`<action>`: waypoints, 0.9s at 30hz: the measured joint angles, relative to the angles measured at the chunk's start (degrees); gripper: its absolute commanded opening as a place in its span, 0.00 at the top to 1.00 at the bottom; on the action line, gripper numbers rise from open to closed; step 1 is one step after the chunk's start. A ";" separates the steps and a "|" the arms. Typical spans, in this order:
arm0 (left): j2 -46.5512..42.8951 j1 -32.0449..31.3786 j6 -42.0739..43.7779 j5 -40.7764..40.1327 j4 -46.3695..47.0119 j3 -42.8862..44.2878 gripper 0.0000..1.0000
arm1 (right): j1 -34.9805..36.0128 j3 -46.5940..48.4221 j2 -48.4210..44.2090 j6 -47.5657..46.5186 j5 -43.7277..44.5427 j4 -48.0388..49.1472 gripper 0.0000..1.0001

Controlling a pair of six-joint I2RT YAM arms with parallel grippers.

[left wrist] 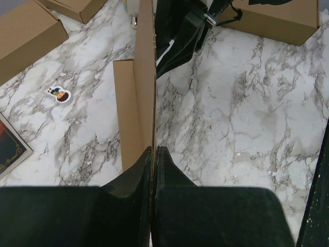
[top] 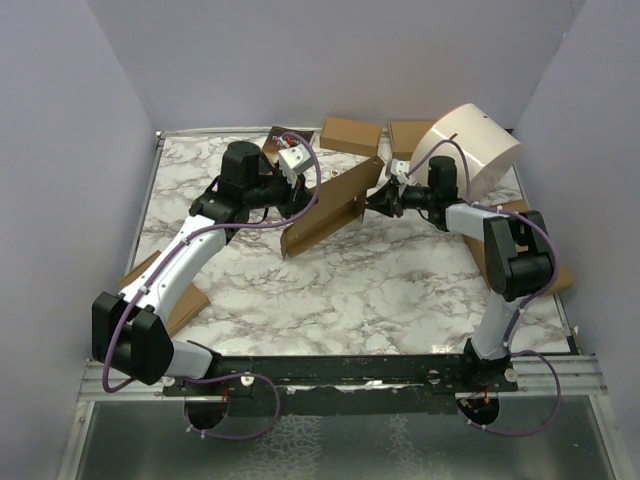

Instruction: Fold the paper box

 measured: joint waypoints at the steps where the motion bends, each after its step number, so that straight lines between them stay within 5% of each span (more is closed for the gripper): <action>1: 0.02 0.00 0.00 0.00 0.00 0.00 1.00 | 0.02 0.37 0.20 -0.66 -0.13 -0.63 0.78; 20: 0.17 0.20 -0.17 0.00 -0.44 0.52 1.00 | -0.09 7.80 1.03 -20.52 -4.57 -22.75 0.52; 27: 0.17 0.44 -0.17 0.15 -0.48 0.52 1.00 | -2.80 9.11 1.01 -30.80 -4.39 -32.46 0.51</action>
